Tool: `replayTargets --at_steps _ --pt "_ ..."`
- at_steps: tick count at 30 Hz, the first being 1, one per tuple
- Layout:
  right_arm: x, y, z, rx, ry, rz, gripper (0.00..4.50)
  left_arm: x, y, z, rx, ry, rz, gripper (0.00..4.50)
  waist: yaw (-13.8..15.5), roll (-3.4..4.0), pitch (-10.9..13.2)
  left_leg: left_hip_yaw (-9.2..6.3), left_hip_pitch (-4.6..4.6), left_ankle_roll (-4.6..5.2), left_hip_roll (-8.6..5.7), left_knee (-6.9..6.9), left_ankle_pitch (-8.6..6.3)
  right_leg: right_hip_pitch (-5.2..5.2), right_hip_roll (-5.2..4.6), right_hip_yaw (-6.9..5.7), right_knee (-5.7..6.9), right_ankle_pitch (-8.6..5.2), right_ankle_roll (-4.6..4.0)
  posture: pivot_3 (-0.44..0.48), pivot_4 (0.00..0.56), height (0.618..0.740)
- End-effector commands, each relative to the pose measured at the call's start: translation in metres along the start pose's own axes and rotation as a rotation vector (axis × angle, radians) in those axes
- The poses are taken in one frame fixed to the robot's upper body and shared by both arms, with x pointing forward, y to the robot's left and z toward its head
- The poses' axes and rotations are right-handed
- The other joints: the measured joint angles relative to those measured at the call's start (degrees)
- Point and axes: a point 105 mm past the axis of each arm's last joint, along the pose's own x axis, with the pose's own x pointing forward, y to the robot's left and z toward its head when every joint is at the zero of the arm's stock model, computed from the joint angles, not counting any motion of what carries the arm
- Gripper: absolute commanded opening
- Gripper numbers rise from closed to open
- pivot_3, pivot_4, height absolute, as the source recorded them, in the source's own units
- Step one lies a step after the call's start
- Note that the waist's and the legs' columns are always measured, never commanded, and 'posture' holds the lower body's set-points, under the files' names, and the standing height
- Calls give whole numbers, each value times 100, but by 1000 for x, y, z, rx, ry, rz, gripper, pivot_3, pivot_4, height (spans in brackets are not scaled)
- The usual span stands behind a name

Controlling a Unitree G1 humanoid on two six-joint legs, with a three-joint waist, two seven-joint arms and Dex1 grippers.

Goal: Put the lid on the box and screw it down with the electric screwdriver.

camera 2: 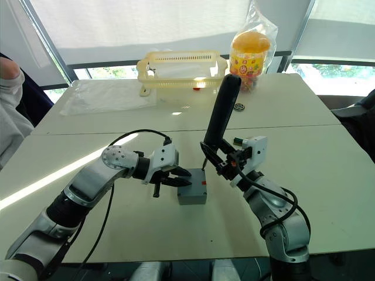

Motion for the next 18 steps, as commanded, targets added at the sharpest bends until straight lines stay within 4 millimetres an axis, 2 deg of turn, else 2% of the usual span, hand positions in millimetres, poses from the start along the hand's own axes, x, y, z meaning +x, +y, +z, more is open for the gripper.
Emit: replayTargets --at_steps 1,8,18 --pt "1 3 7 -53 -34 14 1733 1 -3 -2 9 14 -4 1125 -1 0 0 0 0 0 0 0 0 0 0 0 0 0 0 0 150 740" --pt "2 -3 6 -66 -44 -7 1733 2 -2 -2 15 14 -3 1125 1 -2 -1 0 1 0 0 0 0 1 0 0 0 0 0 0 150 740" --pt "-1 7 31 3 -130 20 1733 2 -2 -3 16 16 -5 1125 4 -2 -1 -1 1 0 0 1 0 2 0 0 0 0 0 0 150 740"
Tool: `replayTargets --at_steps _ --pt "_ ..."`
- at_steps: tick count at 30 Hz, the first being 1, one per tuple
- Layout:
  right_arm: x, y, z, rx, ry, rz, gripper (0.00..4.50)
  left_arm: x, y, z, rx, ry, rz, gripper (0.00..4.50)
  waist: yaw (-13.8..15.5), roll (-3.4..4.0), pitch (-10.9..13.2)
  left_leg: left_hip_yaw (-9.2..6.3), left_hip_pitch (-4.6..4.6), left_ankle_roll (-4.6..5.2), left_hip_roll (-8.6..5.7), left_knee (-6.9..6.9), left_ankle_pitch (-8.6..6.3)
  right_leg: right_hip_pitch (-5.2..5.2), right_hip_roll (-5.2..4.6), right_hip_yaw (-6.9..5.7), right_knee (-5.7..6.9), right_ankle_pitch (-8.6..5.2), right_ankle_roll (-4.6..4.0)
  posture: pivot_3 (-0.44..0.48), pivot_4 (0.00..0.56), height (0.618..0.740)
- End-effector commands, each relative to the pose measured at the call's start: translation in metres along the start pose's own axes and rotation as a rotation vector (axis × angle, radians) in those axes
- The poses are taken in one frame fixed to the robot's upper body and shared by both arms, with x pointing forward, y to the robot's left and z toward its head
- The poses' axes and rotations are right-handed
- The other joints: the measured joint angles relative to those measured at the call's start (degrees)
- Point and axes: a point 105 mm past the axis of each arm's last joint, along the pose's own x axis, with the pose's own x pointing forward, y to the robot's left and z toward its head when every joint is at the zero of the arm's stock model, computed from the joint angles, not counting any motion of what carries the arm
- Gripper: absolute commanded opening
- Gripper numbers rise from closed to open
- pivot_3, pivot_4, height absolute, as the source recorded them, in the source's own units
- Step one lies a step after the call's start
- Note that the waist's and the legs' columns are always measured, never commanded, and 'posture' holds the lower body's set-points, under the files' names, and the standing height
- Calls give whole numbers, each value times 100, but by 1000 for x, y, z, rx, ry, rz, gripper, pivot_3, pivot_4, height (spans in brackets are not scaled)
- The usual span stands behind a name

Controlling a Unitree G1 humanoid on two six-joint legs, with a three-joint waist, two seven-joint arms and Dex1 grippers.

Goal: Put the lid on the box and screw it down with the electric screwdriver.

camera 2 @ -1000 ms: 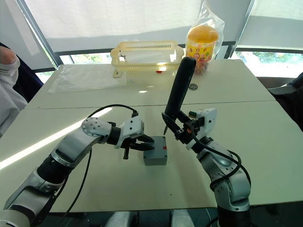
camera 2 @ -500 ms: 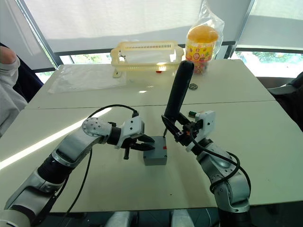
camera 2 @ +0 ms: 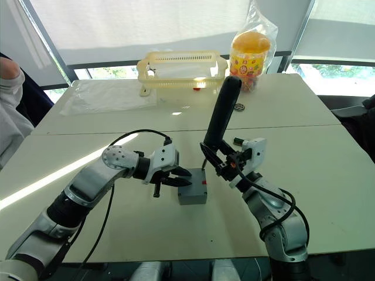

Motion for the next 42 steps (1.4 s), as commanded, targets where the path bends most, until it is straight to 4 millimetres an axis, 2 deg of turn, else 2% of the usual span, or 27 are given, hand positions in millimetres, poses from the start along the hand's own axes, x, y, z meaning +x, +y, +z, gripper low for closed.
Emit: replayTargets --at_steps 1,21,42 --pt "-1 12 33 -45 -115 38 1733 2 -2 -3 11 15 -8 1125 -1 0 0 0 0 0 0 0 0 0 0 0 0 0 0 0 150 740" --pt "4 14 23 -51 -90 53 1733 4 -3 -5 19 21 -14 1125 -1 0 0 0 0 0 0 0 0 0 0 0 0 0 0 0 150 740" --pt "4 6 22 -78 -89 24 1733 4 -3 -4 23 21 -16 1125 -2 0 0 0 0 0 0 0 0 0 0 0 -1 0 0 0 150 740"
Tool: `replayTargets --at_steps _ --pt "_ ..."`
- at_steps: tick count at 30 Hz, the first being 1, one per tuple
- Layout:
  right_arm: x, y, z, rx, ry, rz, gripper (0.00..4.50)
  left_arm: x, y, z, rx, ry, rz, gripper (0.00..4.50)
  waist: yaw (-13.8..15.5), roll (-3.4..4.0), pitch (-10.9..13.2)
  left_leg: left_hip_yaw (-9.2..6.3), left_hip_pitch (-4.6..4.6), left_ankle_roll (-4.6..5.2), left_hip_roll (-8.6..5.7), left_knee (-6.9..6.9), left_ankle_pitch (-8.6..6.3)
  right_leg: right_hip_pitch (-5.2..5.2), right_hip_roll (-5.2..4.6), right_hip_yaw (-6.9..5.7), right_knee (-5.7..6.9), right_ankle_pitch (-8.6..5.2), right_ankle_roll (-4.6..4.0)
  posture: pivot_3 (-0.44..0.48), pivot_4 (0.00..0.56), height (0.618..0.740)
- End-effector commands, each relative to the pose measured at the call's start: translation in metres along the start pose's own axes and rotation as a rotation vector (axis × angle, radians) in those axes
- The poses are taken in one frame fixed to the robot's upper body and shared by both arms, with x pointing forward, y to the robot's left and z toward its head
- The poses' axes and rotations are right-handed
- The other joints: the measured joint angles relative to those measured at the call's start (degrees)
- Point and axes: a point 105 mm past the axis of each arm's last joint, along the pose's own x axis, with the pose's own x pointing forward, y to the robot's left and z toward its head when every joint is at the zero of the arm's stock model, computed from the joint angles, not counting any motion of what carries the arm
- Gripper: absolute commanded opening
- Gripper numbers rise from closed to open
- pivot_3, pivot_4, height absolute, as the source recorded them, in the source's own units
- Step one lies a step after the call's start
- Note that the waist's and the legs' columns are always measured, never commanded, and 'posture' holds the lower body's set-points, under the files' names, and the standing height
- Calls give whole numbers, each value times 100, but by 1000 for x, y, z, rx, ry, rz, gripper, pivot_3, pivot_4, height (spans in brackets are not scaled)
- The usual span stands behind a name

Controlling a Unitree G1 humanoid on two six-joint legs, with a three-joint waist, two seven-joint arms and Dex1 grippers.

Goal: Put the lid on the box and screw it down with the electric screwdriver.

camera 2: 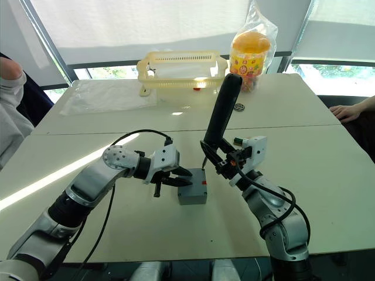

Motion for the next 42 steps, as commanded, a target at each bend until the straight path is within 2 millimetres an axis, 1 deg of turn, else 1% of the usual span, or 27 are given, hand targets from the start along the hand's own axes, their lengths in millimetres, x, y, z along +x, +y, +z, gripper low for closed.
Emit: replayTargets --at_steps 1,8,12,20,32,42 --pt "1 4 19 -49 -83 21 1733 3 -3 -5 5 24 -15 1125 0 0 0 0 0 0 0 0 0 0 0 0 0 0 0 0 150 740" --pt "1 2 13 -51 -66 21 1733 3 -3 -5 4 25 -11 1125 0 0 0 0 0 0 0 0 0 0 0 0 0 0 0 0 150 740" --pt "0 5 11 -44 -60 34 1733 2 -3 -5 4 28 -8 1125 0 0 0 0 0 0 0 0 0 0 0 0 0 0 0 0 150 740" --pt "-1 6 16 -64 -67 44 1733 3 -3 -5 5 28 -11 1125 0 0 0 0 0 0 0 0 0 0 0 0 0 0 0 0 150 740" --pt "-2 11 13 -78 -51 72 1733 5 -2 -5 12 26 -12 1125 3 0 0 0 0 0 0 0 0 1 0 0 -1 0 0 0 150 740" --pt "0 10 19 -98 -74 62 1733 4 -3 -7 11 34 -14 1125 3 0 0 0 0 0 0 0 0 1 0 0 -1 0 0 0 150 740"
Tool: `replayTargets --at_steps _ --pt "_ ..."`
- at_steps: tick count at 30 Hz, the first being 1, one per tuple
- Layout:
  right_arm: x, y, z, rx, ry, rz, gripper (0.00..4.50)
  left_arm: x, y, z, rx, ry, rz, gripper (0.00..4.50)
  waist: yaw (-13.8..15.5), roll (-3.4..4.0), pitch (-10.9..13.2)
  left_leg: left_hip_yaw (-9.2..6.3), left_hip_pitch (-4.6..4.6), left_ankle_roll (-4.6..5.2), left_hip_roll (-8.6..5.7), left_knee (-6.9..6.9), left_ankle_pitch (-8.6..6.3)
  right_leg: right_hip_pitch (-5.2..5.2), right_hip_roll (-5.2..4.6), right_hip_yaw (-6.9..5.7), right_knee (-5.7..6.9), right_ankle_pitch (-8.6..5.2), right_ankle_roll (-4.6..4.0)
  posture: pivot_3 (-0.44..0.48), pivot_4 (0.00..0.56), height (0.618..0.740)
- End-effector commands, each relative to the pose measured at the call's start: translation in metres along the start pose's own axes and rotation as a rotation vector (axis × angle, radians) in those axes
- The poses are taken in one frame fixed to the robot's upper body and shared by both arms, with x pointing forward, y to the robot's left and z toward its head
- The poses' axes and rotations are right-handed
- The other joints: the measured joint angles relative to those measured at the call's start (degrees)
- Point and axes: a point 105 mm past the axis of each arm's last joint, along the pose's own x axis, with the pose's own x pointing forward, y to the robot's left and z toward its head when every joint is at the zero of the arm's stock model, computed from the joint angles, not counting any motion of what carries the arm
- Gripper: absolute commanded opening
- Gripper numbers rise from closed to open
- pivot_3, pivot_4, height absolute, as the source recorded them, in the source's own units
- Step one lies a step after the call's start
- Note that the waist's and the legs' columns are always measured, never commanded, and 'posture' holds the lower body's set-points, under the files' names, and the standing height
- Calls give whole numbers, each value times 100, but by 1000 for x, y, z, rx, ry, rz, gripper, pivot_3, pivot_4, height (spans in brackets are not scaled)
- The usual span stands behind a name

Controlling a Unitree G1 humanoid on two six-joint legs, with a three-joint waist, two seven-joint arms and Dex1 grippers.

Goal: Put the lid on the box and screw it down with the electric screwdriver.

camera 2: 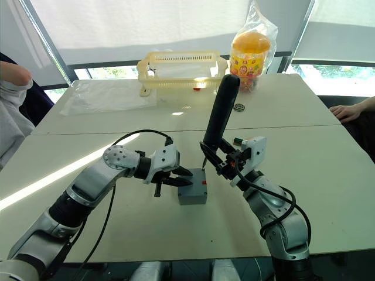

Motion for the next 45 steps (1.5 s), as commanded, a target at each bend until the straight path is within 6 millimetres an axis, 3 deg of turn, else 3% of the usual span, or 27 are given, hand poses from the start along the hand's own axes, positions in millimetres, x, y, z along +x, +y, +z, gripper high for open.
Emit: replayTargets --at_steps 1,12,45 --pt "0 7 22 -61 -85 22 1733 3 -3 -7 1 39 -14 1125 0 0 0 0 0 0 0 0 0 0 0 0 0 0 0 0 150 740" --pt "1 14 34 -55 -117 42 1733 4 -4 -8 2 42 -19 1125 0 0 0 0 0 0 0 0 0 0 0 0 0 0 0 0 150 740" --pt "0 8 13 -58 -62 23 1733 3 -2 -7 13 45 -11 1125 -2 0 0 0 0 0 0 0 0 0 0 0 0 0 0 0 150 740"
